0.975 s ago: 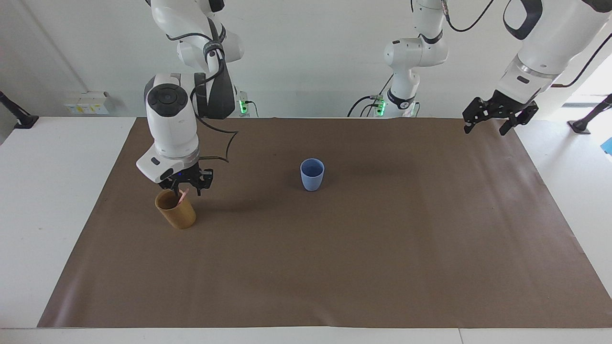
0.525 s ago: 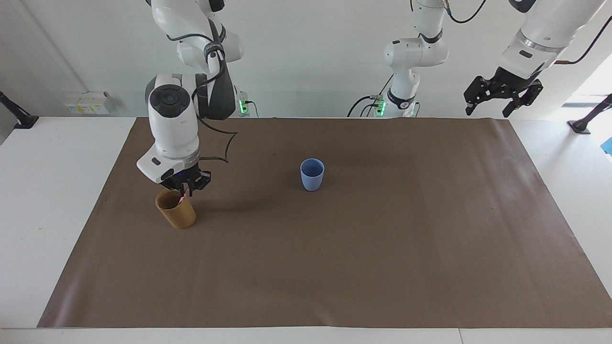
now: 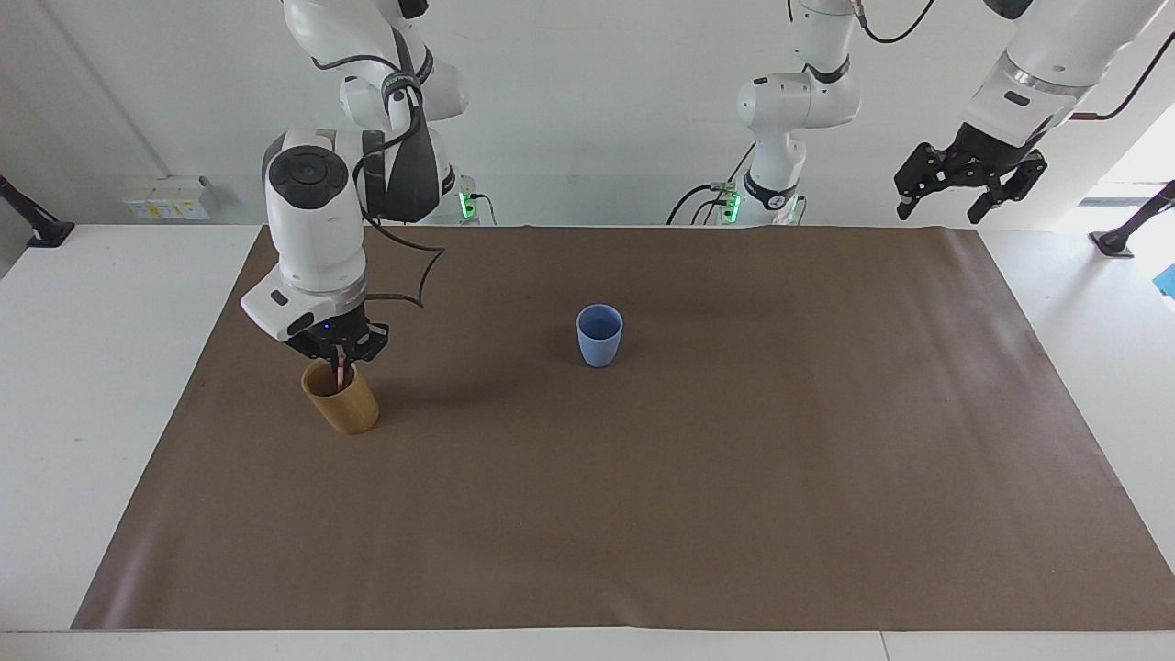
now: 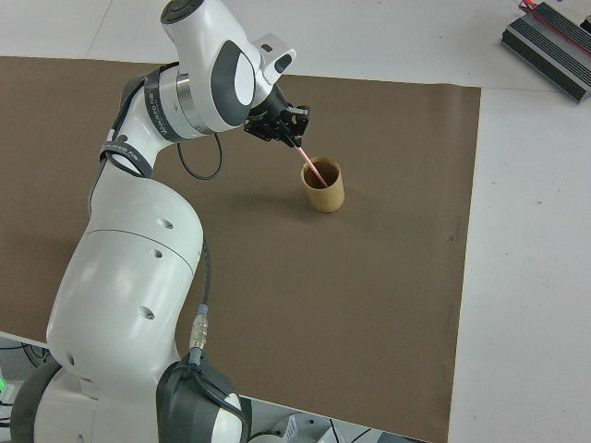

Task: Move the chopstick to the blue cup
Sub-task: 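Grasp the pink chopstick with the right gripper and lift it out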

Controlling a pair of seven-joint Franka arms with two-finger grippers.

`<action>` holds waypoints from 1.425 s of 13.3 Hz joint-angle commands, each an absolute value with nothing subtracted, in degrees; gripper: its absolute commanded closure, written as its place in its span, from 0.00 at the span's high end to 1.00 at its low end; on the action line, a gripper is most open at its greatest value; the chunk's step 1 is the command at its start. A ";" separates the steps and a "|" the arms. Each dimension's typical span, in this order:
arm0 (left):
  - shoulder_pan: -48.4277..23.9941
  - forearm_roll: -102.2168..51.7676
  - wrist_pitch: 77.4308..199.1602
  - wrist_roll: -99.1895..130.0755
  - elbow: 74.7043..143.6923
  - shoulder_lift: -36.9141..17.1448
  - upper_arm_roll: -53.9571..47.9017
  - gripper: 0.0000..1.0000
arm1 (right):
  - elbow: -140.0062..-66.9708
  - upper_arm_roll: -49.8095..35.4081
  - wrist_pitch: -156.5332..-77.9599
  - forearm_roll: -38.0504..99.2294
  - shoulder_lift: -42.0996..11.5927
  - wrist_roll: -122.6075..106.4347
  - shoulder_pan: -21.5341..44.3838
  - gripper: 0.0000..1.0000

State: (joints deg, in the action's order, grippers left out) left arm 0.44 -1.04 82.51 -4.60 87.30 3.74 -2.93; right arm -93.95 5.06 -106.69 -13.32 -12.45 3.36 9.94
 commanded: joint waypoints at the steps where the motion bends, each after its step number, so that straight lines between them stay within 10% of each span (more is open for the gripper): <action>1: 0.35 -1.67 81.65 -4.75 87.80 4.83 -2.99 1.00 | -95.45 4.66 -105.48 -12.48 -7.31 1.76 7.48 0.00; 19: 0.00 -1.67 79.98 -4.66 87.54 4.92 -3.60 1.00 | -92.46 3.52 -106.70 6.33 -0.26 3.67 13.69 0.00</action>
State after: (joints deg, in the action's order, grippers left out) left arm 0.37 -1.22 81.09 -4.62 87.31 3.99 -3.90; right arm -91.98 3.96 -105.97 5.22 -0.96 2.24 11.29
